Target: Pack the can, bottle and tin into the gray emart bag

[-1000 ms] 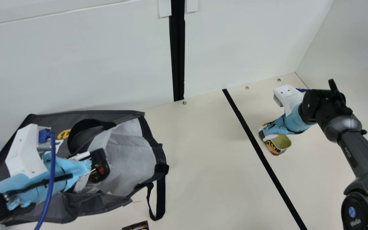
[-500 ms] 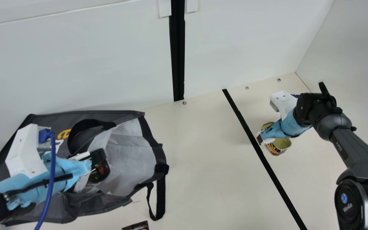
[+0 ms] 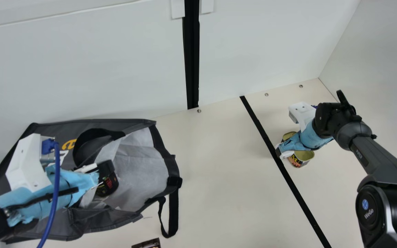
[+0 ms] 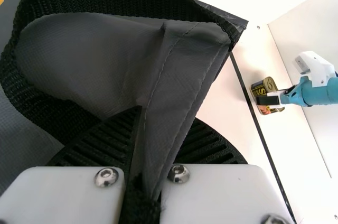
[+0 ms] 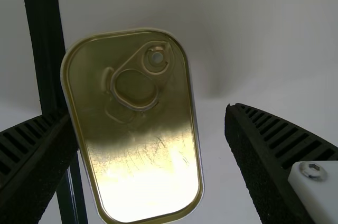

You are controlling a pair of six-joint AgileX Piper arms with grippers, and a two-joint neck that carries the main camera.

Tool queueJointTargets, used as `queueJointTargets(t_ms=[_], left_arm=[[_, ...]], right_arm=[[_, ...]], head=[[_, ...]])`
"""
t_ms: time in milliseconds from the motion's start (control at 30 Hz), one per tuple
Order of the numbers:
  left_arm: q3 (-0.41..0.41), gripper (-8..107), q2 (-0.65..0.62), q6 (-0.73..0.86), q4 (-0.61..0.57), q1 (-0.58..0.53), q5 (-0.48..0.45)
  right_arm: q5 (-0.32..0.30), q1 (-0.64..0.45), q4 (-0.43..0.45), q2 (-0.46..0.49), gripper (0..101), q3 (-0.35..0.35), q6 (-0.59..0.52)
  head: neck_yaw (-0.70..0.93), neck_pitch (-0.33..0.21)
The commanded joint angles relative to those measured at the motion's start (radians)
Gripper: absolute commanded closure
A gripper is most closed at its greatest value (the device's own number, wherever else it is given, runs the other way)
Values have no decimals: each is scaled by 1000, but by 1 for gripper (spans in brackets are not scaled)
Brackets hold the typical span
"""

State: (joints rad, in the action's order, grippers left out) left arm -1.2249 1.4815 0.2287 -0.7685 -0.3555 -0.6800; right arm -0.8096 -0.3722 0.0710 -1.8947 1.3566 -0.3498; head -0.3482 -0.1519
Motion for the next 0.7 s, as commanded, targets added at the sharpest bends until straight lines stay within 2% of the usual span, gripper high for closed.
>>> queueJointTargets(t_ms=[0,100,533,567,667], left_arm=[[0,89,0,0,0,0,0],[0,89,0,0,0,0,0],[0,89,0,0,0,0,0],[0,89,0,0,0,0,0],[0,89,0,0,0,0,0]], right_arm=[[-4,0,1,-5,11,4,0],[-4,1,2,-15,11,7,2],[-9,3,-2,-29,97,27,-9],[-10,4,-3,-28,101,29,-11],[-11,6,-6,-21,101,33,-14]], head=[[-1,-23],[-1,-23],[-1,-23],[-1,-23],[-1,-23]])
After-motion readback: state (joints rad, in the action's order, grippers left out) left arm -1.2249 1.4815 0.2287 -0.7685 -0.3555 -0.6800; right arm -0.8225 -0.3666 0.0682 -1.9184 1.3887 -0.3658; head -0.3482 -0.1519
